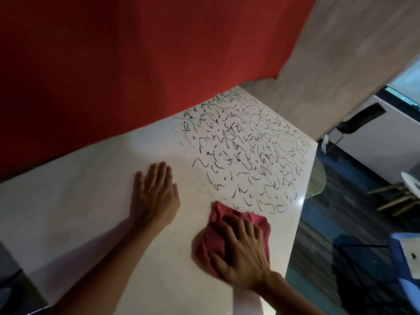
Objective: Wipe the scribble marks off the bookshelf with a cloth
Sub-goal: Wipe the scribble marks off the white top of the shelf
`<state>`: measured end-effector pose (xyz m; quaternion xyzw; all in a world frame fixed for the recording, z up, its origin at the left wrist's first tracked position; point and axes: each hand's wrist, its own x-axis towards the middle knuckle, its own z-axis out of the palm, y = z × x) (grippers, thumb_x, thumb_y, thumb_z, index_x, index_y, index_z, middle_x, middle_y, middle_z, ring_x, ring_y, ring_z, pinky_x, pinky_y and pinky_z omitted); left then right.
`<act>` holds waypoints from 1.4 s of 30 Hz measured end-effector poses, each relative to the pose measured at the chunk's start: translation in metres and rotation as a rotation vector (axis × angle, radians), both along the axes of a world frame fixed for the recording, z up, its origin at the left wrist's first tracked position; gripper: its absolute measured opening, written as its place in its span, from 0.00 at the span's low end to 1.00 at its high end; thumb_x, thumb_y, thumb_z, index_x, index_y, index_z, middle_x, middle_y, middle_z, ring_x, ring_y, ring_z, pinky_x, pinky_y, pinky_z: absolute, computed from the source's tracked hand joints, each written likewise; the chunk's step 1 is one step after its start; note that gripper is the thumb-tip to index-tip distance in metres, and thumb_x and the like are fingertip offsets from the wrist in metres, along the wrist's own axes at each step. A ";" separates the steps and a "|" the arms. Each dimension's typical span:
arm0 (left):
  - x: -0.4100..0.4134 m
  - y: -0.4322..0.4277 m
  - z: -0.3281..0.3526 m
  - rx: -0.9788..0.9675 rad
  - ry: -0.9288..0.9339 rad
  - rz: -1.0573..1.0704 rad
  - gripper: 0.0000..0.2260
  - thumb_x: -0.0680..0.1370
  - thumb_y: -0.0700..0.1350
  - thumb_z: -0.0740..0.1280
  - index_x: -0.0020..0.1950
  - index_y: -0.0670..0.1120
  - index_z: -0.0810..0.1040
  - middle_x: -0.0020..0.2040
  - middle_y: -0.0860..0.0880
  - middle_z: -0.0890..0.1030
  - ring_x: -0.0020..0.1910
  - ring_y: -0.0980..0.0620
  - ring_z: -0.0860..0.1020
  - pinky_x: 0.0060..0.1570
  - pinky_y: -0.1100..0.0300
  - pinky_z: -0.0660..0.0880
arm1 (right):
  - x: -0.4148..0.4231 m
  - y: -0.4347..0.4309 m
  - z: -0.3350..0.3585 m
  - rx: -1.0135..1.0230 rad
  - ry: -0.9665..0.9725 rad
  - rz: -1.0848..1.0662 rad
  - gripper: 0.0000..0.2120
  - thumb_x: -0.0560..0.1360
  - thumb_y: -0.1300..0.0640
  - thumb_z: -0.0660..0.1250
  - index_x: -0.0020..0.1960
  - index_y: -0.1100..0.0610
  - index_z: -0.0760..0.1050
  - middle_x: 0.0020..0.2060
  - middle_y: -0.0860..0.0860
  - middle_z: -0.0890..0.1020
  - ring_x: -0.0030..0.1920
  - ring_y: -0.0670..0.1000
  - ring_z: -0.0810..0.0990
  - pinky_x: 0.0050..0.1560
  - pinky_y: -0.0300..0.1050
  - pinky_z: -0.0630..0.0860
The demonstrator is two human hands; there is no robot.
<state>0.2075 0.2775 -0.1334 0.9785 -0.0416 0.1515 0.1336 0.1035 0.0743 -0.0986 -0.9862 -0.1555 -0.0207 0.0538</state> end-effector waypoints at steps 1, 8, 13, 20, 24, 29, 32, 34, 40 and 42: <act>0.001 -0.001 -0.002 -0.005 -0.009 0.007 0.24 0.77 0.46 0.52 0.62 0.33 0.77 0.62 0.37 0.78 0.62 0.39 0.77 0.63 0.42 0.59 | 0.013 0.004 -0.002 -0.014 0.026 0.006 0.32 0.72 0.31 0.49 0.68 0.47 0.67 0.67 0.51 0.69 0.65 0.58 0.67 0.58 0.57 0.64; 0.006 0.002 -0.008 0.070 -0.055 0.019 0.25 0.76 0.47 0.52 0.64 0.35 0.76 0.64 0.38 0.77 0.63 0.40 0.76 0.63 0.41 0.61 | 0.152 0.052 -0.002 -0.055 0.095 0.040 0.42 0.68 0.34 0.35 0.78 0.51 0.49 0.78 0.47 0.50 0.77 0.50 0.47 0.73 0.58 0.41; 0.007 0.001 -0.008 0.054 -0.034 0.080 0.24 0.78 0.48 0.51 0.65 0.37 0.76 0.65 0.41 0.77 0.65 0.43 0.75 0.64 0.40 0.67 | 0.192 0.070 -0.005 -0.025 0.099 -0.024 0.39 0.72 0.38 0.35 0.79 0.54 0.47 0.78 0.48 0.50 0.77 0.48 0.45 0.73 0.55 0.38; 0.007 0.001 -0.008 0.054 -0.049 0.092 0.24 0.77 0.48 0.52 0.63 0.38 0.78 0.64 0.41 0.78 0.63 0.43 0.77 0.64 0.44 0.60 | 0.065 0.007 -0.024 0.035 -0.106 0.241 0.29 0.81 0.42 0.44 0.76 0.57 0.59 0.75 0.51 0.63 0.75 0.49 0.60 0.70 0.53 0.53; 0.010 0.001 -0.008 0.064 -0.060 0.083 0.24 0.77 0.48 0.51 0.64 0.38 0.78 0.64 0.41 0.77 0.63 0.43 0.76 0.64 0.44 0.60 | 0.093 0.010 -0.022 0.023 -0.120 0.287 0.28 0.80 0.43 0.47 0.75 0.56 0.59 0.73 0.50 0.64 0.73 0.48 0.62 0.70 0.51 0.53; 0.008 0.000 -0.005 0.033 -0.051 0.114 0.23 0.76 0.47 0.52 0.62 0.39 0.79 0.62 0.42 0.79 0.62 0.44 0.78 0.64 0.43 0.62 | 0.181 0.044 -0.010 -0.027 0.036 0.114 0.41 0.69 0.38 0.32 0.78 0.52 0.51 0.77 0.46 0.52 0.77 0.45 0.48 0.74 0.49 0.43; 0.015 0.000 -0.001 -0.034 0.004 0.087 0.22 0.75 0.46 0.53 0.59 0.39 0.81 0.59 0.43 0.81 0.59 0.45 0.80 0.59 0.43 0.73 | 0.203 0.059 -0.008 -0.034 0.044 -0.042 0.46 0.65 0.37 0.28 0.78 0.54 0.49 0.78 0.48 0.51 0.77 0.46 0.47 0.74 0.49 0.42; 0.007 0.004 0.007 -0.196 0.023 0.067 0.22 0.75 0.44 0.53 0.57 0.36 0.81 0.57 0.40 0.81 0.57 0.42 0.80 0.56 0.43 0.75 | 0.175 0.062 -0.009 -0.042 0.047 -0.047 0.46 0.65 0.37 0.29 0.78 0.56 0.48 0.78 0.50 0.50 0.77 0.47 0.46 0.75 0.51 0.40; -0.058 -0.031 0.047 -0.731 -0.003 0.062 0.18 0.82 0.40 0.54 0.72 0.40 0.68 0.68 0.42 0.74 0.68 0.45 0.71 0.65 0.66 0.61 | 0.037 0.060 0.012 0.471 0.346 0.216 0.36 0.72 0.42 0.34 0.77 0.55 0.48 0.76 0.46 0.48 0.76 0.42 0.44 0.75 0.41 0.40; -0.072 -0.059 0.056 -0.652 0.060 0.055 0.19 0.83 0.40 0.55 0.74 0.41 0.63 0.68 0.40 0.73 0.67 0.45 0.72 0.65 0.62 0.64 | 0.028 0.038 0.021 1.003 0.390 0.004 0.27 0.76 0.50 0.46 0.72 0.55 0.65 0.70 0.48 0.69 0.72 0.43 0.64 0.72 0.36 0.56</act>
